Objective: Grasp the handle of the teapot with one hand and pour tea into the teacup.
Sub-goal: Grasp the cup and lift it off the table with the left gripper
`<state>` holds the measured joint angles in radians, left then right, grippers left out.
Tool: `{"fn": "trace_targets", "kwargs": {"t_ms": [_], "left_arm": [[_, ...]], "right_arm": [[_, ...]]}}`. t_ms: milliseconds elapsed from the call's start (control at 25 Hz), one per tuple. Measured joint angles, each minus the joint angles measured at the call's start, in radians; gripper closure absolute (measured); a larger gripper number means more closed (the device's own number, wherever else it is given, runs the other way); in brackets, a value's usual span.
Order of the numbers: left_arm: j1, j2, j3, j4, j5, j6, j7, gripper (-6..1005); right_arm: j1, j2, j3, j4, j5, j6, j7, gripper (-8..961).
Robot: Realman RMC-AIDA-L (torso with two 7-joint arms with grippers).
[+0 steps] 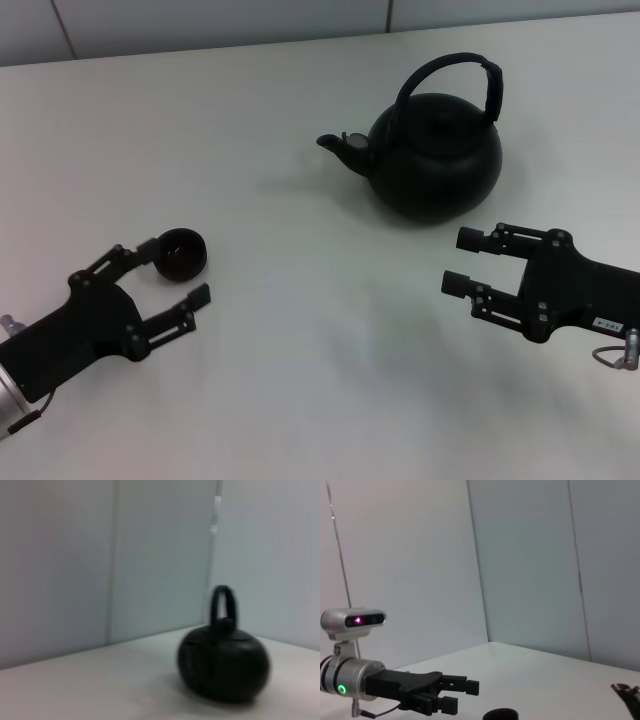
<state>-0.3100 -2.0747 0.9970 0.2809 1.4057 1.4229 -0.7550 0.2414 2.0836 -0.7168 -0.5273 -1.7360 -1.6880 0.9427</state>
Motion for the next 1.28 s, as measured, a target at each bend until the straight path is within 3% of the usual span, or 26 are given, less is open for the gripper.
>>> {"fn": "trace_targets", "kwargs": {"t_ms": [240,720,1280], "left_arm": [[-0.018,-0.001,0.0,-0.083,-0.091,-0.066,0.116,169],[-0.054,-0.004,-0.001,-0.106,-0.121,-0.212,0.124,180],[-0.086,-0.004,0.006,-0.112,-0.122,-0.243,0.121,192]], "right_arm": [[0.0,-0.001,0.034,0.009,0.0,0.001,0.0,409],[0.012,0.001,0.04,0.016,0.0,0.001,-0.001,409],[0.015,0.001,0.04,0.023,0.012,-0.003,0.005,409]]}}
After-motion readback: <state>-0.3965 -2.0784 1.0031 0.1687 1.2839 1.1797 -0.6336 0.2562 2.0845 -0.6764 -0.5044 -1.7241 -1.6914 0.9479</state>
